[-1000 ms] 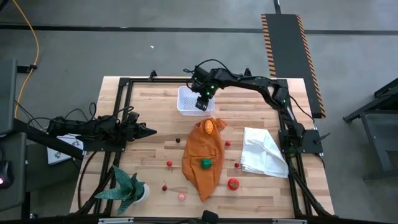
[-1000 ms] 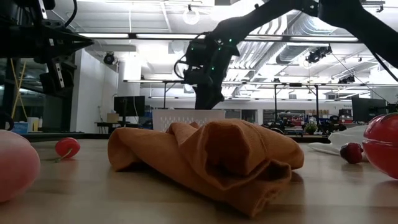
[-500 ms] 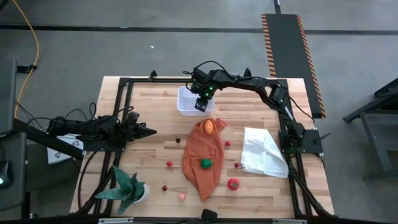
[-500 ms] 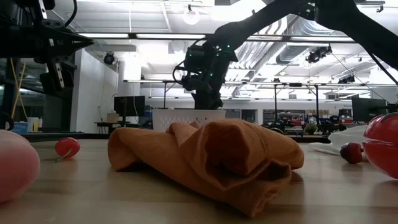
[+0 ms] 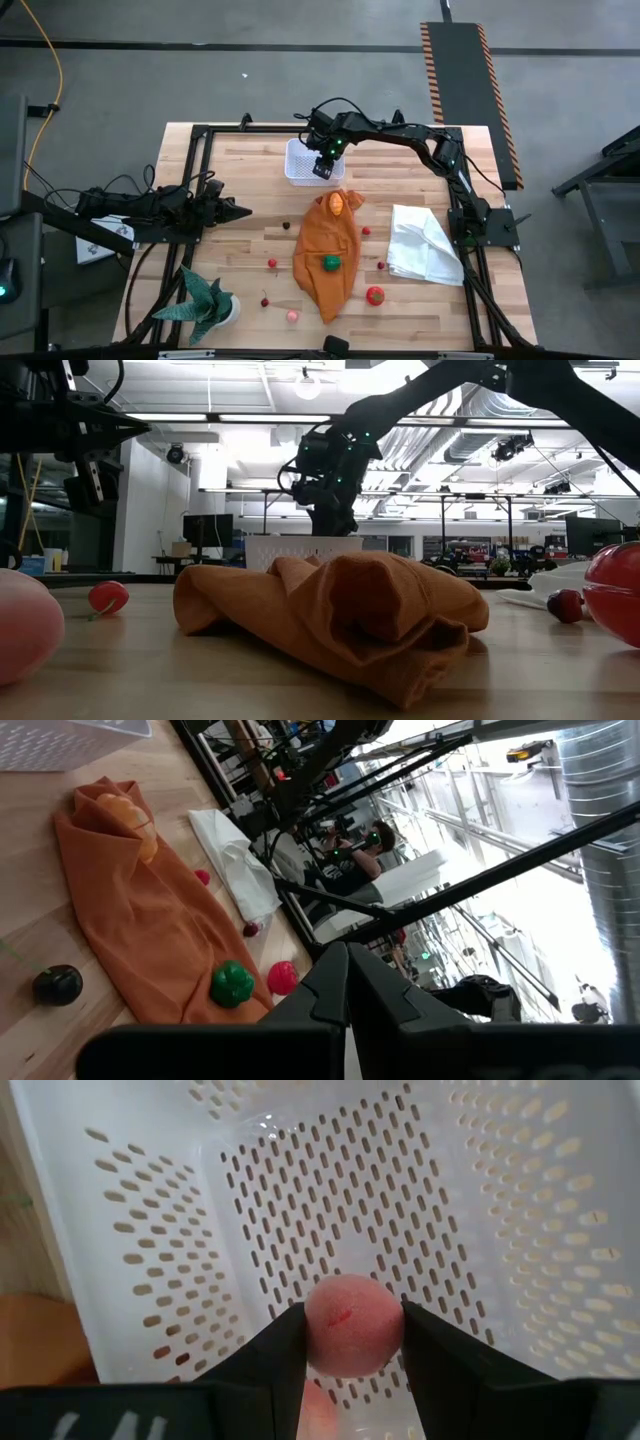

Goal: Pick and placing Produce into tupperware
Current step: Put the top pink peach into the white basket, then put the red raspberry into the white basket

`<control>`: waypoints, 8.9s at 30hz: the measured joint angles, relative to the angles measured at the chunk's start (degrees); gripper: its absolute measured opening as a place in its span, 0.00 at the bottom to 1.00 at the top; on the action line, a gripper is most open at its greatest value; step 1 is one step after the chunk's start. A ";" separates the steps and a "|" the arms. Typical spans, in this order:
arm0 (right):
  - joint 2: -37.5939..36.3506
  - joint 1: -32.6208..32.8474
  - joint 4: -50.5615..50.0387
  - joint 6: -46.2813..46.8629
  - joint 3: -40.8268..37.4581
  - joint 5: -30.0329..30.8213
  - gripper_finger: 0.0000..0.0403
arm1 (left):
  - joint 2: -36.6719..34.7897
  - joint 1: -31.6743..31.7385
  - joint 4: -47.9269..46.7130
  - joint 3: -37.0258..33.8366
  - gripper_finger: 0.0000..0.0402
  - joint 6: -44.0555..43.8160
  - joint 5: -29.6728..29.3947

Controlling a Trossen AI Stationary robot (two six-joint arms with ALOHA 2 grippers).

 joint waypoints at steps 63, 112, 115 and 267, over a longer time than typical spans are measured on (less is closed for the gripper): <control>-18.73 -2.75 4.48 2.80 0.02 -0.26 0.42 | -0.01 -0.01 0.00 0.00 0.00 0.02 0.02; -46.95 4.29 6.48 8.21 0.07 -2.08 0.42 | -0.02 -0.01 0.07 0.00 0.00 0.02 -0.45; -46.95 8.64 6.85 8.46 0.07 -2.06 0.42 | 0.00 -0.02 0.09 0.02 0.00 0.02 -0.46; -41.72 26.02 17.46 38.60 -58.40 9.07 0.42 | -0.02 -0.02 -0.55 0.00 0.00 -1.31 3.47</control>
